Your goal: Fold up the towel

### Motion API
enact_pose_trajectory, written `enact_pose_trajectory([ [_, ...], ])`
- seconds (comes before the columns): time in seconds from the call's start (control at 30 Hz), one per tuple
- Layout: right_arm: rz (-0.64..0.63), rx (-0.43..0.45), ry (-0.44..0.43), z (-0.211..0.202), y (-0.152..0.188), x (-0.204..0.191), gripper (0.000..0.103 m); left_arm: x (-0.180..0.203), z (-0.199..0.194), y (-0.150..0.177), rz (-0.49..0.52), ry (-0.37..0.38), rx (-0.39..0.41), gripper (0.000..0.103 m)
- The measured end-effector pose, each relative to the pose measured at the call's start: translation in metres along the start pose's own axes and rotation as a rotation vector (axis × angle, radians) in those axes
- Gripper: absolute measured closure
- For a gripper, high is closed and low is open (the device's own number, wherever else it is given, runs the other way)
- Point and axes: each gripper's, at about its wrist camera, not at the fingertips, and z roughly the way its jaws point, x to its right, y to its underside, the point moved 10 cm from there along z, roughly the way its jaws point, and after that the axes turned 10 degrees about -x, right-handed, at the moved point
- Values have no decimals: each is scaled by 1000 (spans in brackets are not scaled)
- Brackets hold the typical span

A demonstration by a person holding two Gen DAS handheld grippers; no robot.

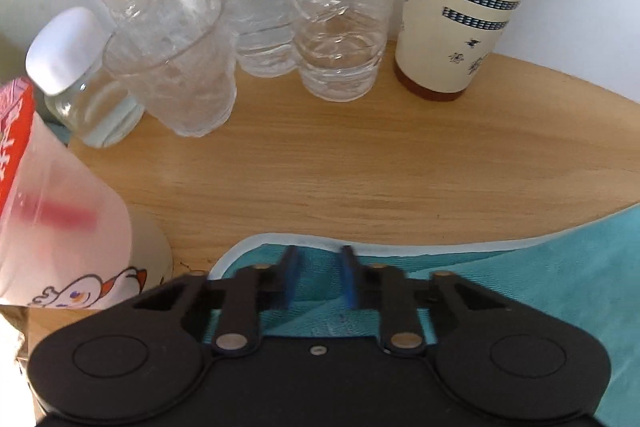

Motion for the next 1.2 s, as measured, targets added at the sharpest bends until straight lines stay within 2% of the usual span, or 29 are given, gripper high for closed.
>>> enact_pose_trajectory([
  [0.1, 1, -6, -6, 2, -1, -1, 73, 9, 3, -8, 18, -32, 31, 98],
  [0.3, 13, -20, 12, 7, -4, 8, 73, 9, 7, -27, -18, -55, 69, 98],
  [0.6, 51, -89, 57, 29, 5, 27, 72, 12, 6, -56, -51, -108, 135, 97],
  [0.7, 76, -89, 44, 29, 8, 33, 68, 11, 8, -62, -60, -116, 151, 97],
  [0.87, 93, -92, 44, 30, 9, 41, 54, 12, 12, -73, -66, -142, 175, 97],
  [0.97, 122, -100, 31, 31, 10, 48, 53, 13, 12, -78, -90, -135, 185, 96],
  [1.03, 120, -101, 32, 31, 10, 49, 53, 13, 11, -79, -103, -130, 184, 91],
  [1.17, 106, -76, 89, 24, 10, 51, 55, 9, 0, -78, -162, -94, 152, 60],
  [1.2, 105, -52, 86, 18, 10, 50, 55, 10, -10, -76, -159, -91, 164, 59],
])
